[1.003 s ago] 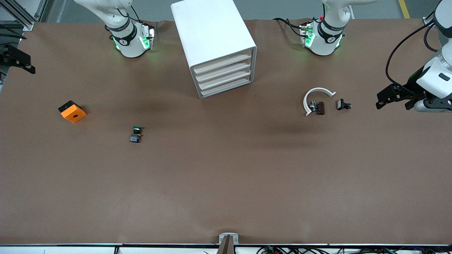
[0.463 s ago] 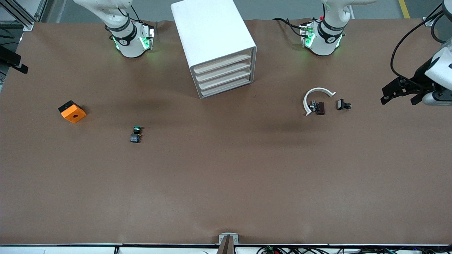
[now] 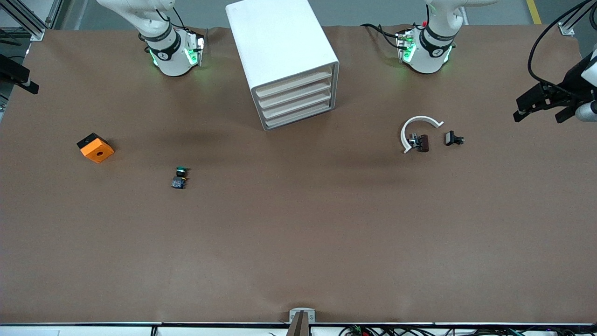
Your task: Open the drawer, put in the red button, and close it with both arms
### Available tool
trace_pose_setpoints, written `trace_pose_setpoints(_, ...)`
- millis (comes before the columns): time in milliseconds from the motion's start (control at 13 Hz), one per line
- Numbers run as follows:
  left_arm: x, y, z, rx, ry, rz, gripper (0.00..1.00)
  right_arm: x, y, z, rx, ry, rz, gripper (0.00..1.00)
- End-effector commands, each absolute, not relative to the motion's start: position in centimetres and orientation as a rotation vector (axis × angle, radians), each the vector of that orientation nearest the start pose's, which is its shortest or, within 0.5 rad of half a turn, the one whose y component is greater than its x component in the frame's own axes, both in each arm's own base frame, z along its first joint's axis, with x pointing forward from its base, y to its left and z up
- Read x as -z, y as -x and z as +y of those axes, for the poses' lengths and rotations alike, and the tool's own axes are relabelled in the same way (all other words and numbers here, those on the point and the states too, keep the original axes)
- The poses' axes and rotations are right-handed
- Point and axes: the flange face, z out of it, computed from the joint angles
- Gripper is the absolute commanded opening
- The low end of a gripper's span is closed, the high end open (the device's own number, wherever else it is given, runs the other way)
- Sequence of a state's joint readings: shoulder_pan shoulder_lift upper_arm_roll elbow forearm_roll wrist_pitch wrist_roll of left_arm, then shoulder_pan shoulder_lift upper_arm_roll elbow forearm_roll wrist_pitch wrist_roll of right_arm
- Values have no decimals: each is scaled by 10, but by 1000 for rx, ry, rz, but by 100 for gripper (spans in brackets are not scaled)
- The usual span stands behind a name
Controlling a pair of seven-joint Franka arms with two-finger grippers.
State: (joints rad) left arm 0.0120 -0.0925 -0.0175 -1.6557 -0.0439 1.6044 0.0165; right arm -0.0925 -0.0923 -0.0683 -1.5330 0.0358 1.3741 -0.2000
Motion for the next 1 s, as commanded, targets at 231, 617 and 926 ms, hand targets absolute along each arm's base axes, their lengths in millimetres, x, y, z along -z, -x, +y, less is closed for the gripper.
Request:
trace_pose_setpoints(231, -662, -519, -15, 19, 3162, 51, 100, -662, -489, -78, -123, 3092, -98, 100)
trace_pose_setpoints(617, -659, -522, -9, 10, 3164, 27, 100, -664, -491, -69, -123, 3169, -136, 100)
trace_pose_setpoints(926, -658, -523, -15, 7, 3164, 46, 100, -672, -490, -69, -56, 3119, 16, 100)
